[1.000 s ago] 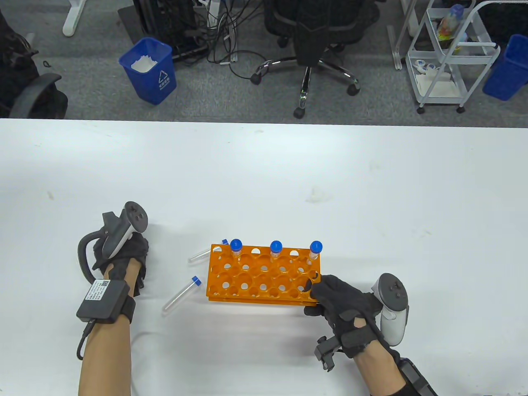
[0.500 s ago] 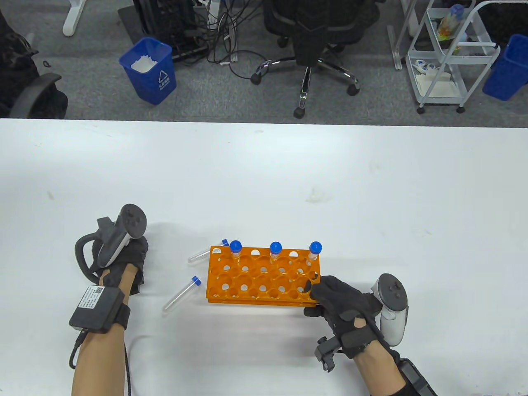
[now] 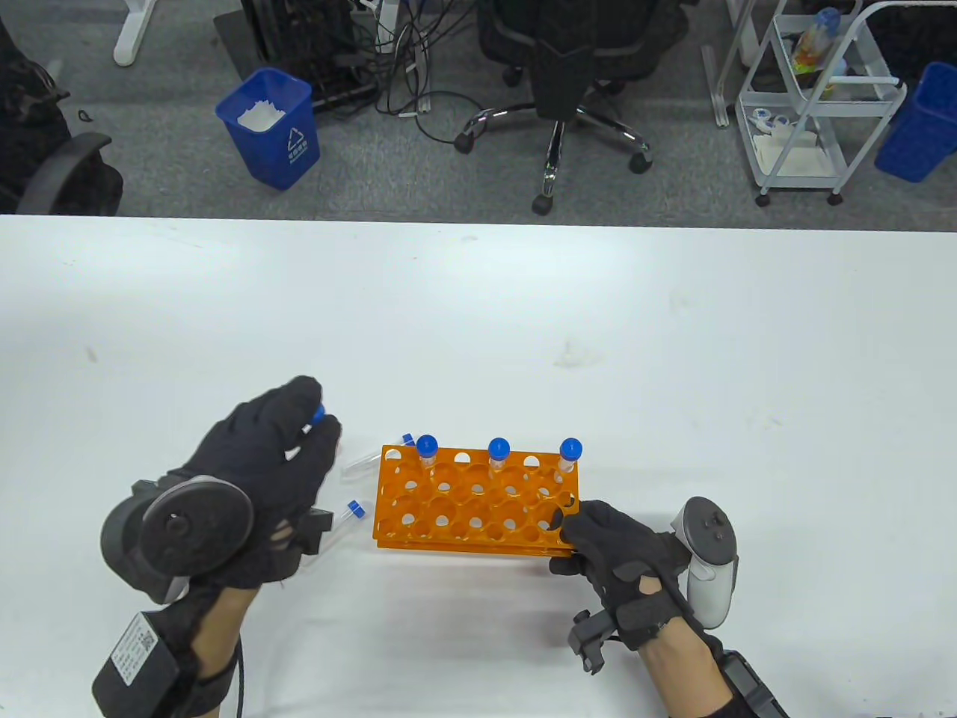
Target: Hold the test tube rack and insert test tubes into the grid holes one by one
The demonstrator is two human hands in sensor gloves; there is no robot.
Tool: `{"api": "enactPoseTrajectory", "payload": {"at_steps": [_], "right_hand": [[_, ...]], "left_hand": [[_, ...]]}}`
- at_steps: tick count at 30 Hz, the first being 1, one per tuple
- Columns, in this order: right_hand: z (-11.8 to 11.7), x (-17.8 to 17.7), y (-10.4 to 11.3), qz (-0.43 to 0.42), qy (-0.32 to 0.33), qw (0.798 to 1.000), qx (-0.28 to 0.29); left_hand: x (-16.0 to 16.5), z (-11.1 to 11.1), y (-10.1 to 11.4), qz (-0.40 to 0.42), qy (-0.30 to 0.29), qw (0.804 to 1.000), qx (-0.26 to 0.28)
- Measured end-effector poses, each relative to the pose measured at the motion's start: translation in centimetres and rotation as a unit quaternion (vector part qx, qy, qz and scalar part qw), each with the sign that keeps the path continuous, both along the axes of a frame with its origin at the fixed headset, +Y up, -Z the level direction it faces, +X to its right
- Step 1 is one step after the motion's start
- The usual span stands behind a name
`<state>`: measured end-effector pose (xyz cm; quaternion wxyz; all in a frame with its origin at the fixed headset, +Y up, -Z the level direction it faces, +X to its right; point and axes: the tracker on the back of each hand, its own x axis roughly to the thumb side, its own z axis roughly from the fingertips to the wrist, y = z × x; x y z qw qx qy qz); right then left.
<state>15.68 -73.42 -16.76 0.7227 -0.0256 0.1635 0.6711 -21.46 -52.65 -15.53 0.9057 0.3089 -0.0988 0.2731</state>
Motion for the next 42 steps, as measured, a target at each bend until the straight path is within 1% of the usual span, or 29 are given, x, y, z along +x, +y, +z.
{"api": "enactPoseTrajectory", "payload": {"at_steps": [2,5,7,10,15,22,32,38,42], "right_hand": [[0.0,0.0,0.0,0.000,0.000,1.000,0.000],[0.0,0.0,0.0,0.001,-0.001,1.000,0.001],[0.0,0.0,0.0,0.001,-0.001,1.000,0.001],[0.0,0.0,0.0,0.000,0.000,1.000,0.002],[0.1,0.0,0.0,-0.001,0.001,1.000,0.003],[0.1,0.1,0.0,-0.004,0.001,1.000,0.005],[0.1,0.3,0.0,-0.012,-0.001,1.000,0.007],[0.2,0.5,0.1,-0.020,-0.004,1.000,0.007],[0.2,0.5,0.1,-0.025,-0.004,1.000,0.005]], "left_hand": [[2.5,1.0,-0.2,0.017,-0.049,0.999,0.004],[5.6,1.6,-1.1,0.014,-0.090,0.996,-0.001],[8.0,1.8,-2.2,-0.012,-0.104,0.995,-0.001],[10.5,1.8,-3.6,-0.031,-0.120,0.992,-0.006],[13.1,2.1,-4.9,-0.064,-0.132,0.989,0.000],[14.8,2.4,-6.0,-0.114,-0.131,0.985,0.010],[16.8,2.8,-7.1,-0.195,-0.134,0.971,0.014],[17.3,3.1,-7.6,-0.214,-0.131,0.968,0.026],[17.4,3.4,-7.8,-0.222,-0.131,0.966,0.025]]}}
